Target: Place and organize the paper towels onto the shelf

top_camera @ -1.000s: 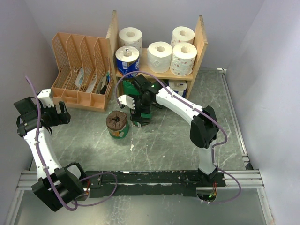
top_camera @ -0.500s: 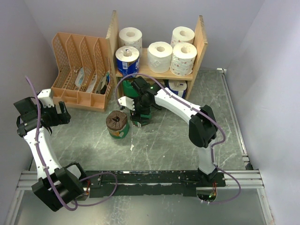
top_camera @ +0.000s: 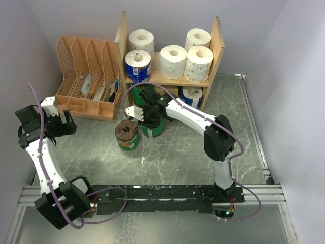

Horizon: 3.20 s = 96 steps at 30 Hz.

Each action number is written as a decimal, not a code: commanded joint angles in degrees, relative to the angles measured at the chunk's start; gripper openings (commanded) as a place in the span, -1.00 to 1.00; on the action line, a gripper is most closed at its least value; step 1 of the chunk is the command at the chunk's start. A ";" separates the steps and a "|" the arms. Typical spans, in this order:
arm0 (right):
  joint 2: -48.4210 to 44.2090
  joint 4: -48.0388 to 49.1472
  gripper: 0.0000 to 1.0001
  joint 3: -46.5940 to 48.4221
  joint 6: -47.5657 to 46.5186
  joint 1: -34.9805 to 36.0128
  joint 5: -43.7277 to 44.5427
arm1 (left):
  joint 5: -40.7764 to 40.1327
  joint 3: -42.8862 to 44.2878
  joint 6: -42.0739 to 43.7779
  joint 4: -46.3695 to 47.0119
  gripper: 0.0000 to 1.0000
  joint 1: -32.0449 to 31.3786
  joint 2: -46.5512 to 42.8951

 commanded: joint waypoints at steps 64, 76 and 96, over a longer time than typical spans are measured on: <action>-7.77 11.48 -0.98 -0.22 1.26 -11.87 7.36 | 0.15 -0.41 0.31 0.25 0.99 0.19 1.06; -7.00 16.33 -0.87 -0.30 2.08 -13.48 6.79 | -0.01 -0.47 0.23 0.25 0.99 0.18 1.28; -5.01 17.32 -0.21 1.90 1.44 -15.01 6.70 | 0.06 -0.39 0.31 0.24 0.99 0.24 1.37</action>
